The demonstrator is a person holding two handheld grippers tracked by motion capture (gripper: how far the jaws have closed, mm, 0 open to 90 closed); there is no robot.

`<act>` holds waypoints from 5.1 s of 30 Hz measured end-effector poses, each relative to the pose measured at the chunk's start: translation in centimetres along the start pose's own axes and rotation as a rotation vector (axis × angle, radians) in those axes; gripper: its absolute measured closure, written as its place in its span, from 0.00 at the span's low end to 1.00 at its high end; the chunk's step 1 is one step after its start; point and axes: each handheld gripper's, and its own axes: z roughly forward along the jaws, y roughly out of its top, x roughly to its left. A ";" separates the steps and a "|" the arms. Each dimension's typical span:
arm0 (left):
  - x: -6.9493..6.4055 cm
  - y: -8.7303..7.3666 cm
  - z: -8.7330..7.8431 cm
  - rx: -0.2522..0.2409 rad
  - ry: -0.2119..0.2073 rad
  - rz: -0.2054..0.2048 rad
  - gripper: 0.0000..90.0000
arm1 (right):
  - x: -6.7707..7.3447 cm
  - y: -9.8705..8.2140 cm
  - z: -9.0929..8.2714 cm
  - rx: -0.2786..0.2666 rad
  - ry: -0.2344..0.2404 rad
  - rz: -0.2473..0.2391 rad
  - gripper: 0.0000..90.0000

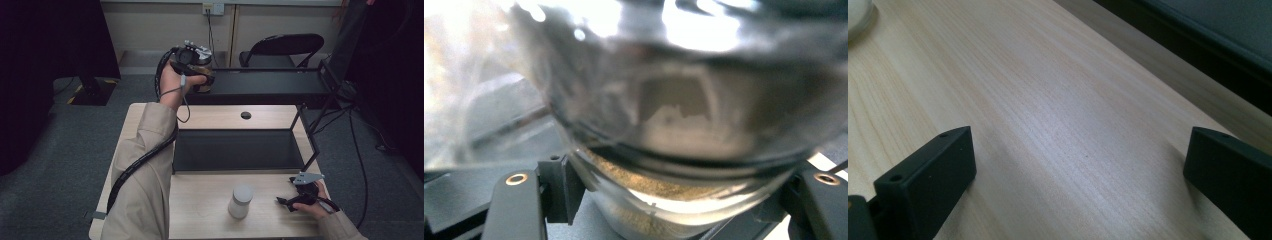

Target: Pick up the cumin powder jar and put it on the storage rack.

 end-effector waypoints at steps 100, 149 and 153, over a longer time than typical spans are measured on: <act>-0.9 -19.5 -3.6 -0.049 -0.128 0.087 0.01 | 0.0 0.0 0.0 0.000 0.000 0.000 0.00; -0.2 -30.4 -1.5 -0.002 -0.122 0.025 0.01 | 0.0 0.0 0.0 0.000 0.000 0.000 0.00; -0.1 -31.3 -1.3 0.009 -0.126 0.009 0.01 | 0.0 0.0 0.0 0.000 0.000 0.000 0.00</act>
